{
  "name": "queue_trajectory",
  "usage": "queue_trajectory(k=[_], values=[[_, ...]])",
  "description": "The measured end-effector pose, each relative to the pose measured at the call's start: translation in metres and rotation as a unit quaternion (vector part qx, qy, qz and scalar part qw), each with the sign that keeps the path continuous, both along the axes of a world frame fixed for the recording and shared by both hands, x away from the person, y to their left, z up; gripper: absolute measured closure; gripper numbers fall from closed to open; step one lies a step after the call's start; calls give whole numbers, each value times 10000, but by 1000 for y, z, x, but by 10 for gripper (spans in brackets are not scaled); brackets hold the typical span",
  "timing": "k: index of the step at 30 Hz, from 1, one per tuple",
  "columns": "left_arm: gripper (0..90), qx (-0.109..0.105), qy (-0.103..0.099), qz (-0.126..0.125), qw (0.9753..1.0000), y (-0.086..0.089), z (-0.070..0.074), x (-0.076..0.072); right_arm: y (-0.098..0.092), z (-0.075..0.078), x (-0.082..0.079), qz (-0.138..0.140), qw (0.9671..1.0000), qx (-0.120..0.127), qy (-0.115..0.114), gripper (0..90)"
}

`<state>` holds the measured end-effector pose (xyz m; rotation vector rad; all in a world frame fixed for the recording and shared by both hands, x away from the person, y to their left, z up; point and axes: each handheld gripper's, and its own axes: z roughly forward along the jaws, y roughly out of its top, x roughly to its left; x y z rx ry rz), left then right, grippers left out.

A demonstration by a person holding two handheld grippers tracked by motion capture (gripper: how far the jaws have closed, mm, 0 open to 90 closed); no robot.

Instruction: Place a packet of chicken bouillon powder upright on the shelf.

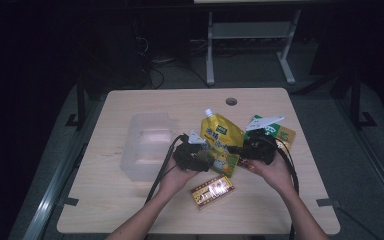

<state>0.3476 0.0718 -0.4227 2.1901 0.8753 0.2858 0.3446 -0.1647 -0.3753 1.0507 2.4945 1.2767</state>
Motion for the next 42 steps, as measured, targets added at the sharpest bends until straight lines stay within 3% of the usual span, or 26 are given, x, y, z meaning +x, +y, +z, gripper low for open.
queue_trajectory(k=[3, 7, 13, 23, 28, 42], values=[[292, -6, -2, -4, 10000, 0, 0, 0, 3, 0, 1, -78, 10000, -11, -35, 717], [294, -28, 18, -7, 10000, 1, 0, -1, 5, -2, 3, -293, 9995, -117, -85, 806], [295, 10, -27, -47, 10000, 3, 2, -2, 4, -2, 6, -299, 9995, -66, -34, 893], [292, -126, -5, -27, 9999, 4, 3, -9, 5, 10, 8, -275, 9995, -104, -129, 898], [291, -105, -104, -188, 9997, 6, 8, -18, 7, 18, 9, -302, 9990, -188, -268, 899], [282, -159, -319, -531, 9980, 15, 17, -44, 11, 39, 9, -246, 9989, -150, -373, 899]])
